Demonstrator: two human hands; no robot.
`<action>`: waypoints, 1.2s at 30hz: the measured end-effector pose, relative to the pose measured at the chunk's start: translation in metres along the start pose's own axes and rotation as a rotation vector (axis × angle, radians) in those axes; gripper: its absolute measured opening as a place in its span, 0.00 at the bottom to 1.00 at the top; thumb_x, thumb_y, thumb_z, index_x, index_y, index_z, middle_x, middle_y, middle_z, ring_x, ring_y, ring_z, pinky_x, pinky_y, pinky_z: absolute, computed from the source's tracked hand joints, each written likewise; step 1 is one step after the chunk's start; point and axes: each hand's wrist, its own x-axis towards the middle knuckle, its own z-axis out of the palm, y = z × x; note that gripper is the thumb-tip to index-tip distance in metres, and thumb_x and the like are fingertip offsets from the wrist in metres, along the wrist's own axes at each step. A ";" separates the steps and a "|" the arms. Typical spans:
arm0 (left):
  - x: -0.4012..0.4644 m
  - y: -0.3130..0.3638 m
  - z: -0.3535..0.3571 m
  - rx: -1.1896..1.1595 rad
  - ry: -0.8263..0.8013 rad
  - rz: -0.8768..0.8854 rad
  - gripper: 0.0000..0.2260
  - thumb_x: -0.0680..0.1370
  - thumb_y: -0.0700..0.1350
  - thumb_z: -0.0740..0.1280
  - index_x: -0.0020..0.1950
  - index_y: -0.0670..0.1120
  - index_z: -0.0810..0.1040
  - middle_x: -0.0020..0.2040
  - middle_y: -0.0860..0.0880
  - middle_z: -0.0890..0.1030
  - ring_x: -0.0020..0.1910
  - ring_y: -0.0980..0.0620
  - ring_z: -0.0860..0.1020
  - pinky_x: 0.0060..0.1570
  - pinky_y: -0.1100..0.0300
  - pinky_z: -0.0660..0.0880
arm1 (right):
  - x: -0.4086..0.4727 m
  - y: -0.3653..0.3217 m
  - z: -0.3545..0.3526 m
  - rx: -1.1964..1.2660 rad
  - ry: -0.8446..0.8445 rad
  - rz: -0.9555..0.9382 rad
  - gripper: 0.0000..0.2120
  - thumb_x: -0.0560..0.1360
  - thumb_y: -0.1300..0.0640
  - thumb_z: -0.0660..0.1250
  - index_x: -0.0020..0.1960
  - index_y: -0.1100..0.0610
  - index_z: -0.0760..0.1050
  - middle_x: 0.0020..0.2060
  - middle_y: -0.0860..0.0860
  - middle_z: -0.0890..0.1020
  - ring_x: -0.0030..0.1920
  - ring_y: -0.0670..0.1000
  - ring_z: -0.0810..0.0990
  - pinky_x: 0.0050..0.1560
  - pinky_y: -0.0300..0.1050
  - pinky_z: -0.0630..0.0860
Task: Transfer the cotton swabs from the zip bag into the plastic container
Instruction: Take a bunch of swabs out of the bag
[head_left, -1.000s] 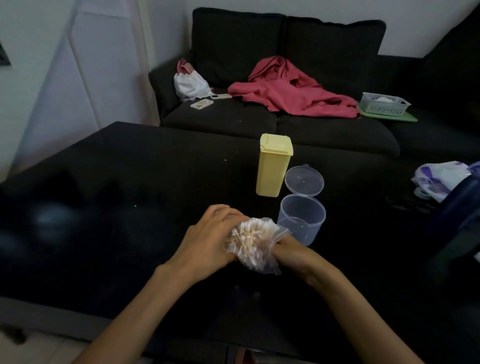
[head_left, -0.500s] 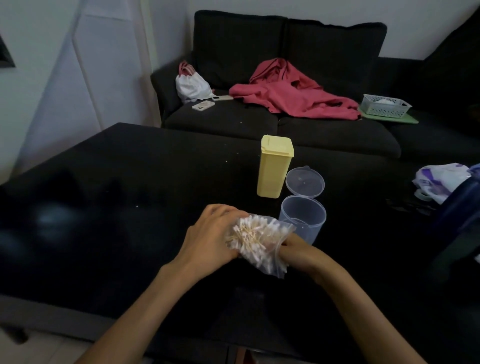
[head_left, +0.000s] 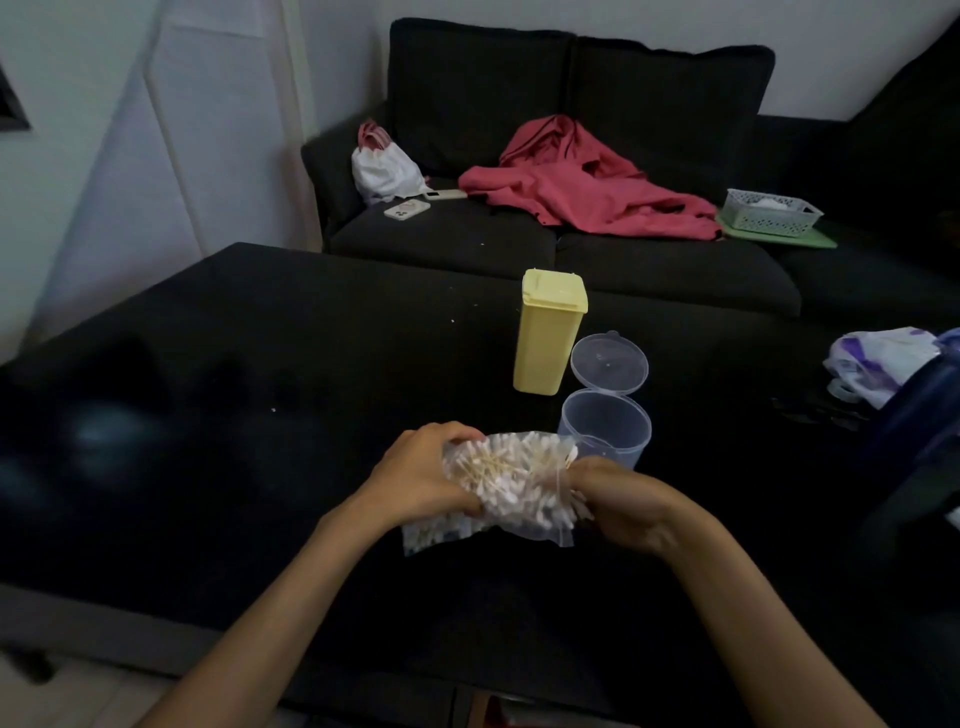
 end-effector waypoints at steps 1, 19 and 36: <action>0.000 0.001 0.001 -0.007 -0.004 -0.005 0.32 0.62 0.45 0.78 0.64 0.56 0.74 0.59 0.53 0.75 0.60 0.53 0.74 0.59 0.51 0.74 | 0.001 0.001 0.002 0.004 0.000 0.003 0.12 0.75 0.69 0.59 0.55 0.71 0.75 0.50 0.69 0.80 0.48 0.64 0.80 0.52 0.53 0.77; 0.001 0.004 0.006 -0.095 -0.019 -0.087 0.31 0.61 0.45 0.79 0.62 0.57 0.75 0.58 0.54 0.78 0.58 0.53 0.76 0.59 0.51 0.75 | 0.002 -0.003 0.013 0.094 -0.025 -0.039 0.09 0.80 0.57 0.61 0.54 0.56 0.78 0.51 0.55 0.84 0.52 0.53 0.83 0.54 0.47 0.79; 0.000 0.001 -0.020 -0.273 -0.224 -0.169 0.25 0.67 0.37 0.74 0.63 0.51 0.76 0.53 0.55 0.76 0.50 0.60 0.73 0.43 0.67 0.71 | -0.022 -0.016 -0.023 0.040 -0.181 0.139 0.10 0.79 0.53 0.61 0.47 0.58 0.76 0.41 0.52 0.81 0.39 0.46 0.78 0.38 0.36 0.74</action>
